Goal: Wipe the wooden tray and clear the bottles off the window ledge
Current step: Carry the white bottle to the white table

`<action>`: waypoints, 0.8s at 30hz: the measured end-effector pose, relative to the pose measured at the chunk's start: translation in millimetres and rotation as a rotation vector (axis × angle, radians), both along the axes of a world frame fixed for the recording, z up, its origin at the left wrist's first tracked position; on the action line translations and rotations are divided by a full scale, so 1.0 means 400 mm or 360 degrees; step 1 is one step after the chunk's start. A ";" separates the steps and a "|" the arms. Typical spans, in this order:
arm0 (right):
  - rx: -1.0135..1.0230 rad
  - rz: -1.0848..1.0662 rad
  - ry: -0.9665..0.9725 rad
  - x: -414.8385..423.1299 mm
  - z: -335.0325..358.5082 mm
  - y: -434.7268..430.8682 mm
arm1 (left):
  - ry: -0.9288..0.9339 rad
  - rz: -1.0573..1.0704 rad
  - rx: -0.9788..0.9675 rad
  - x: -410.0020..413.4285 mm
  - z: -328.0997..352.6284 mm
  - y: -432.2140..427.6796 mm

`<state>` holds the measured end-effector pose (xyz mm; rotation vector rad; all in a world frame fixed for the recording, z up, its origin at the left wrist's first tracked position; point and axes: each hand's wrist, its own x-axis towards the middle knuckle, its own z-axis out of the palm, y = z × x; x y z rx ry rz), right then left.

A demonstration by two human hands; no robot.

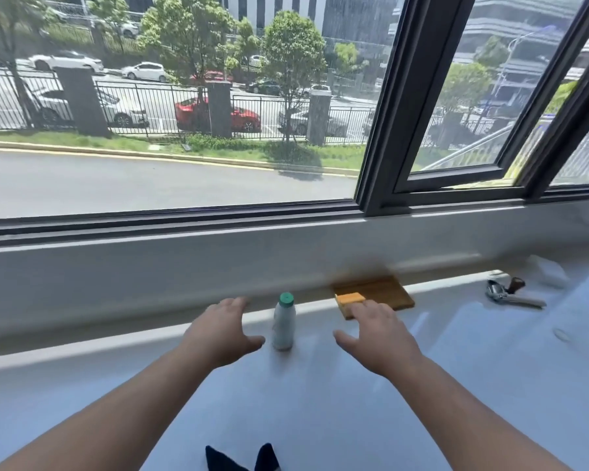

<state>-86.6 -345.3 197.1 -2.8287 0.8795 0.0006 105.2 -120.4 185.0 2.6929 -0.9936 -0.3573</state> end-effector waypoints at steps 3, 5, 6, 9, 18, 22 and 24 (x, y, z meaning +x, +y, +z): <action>0.0108 0.0026 -0.0013 0.060 -0.055 -0.057 | 0.0047 0.0083 0.0001 0.031 -0.032 -0.043; 0.0274 0.0031 0.0004 0.109 -0.107 -0.093 | 0.0069 0.0106 0.0026 0.040 -0.071 -0.081; 0.0382 0.0026 0.0014 0.133 -0.137 -0.109 | 0.0093 0.0131 0.0036 0.043 -0.094 -0.102; 0.0728 -0.0016 0.0035 0.202 -0.243 -0.146 | 0.0270 0.0270 0.0012 0.050 -0.172 -0.167; 0.1889 -0.0414 0.0058 0.372 -0.548 -0.195 | 0.0832 0.0899 -0.0461 0.103 -0.409 -0.415; 0.2118 -0.0401 0.0046 0.403 -0.572 -0.183 | 0.0772 0.1016 -0.0472 0.105 -0.435 -0.422; 0.2198 -0.0358 0.0033 0.409 -0.541 -0.157 | 0.0768 0.1077 -0.0509 0.099 -0.405 -0.389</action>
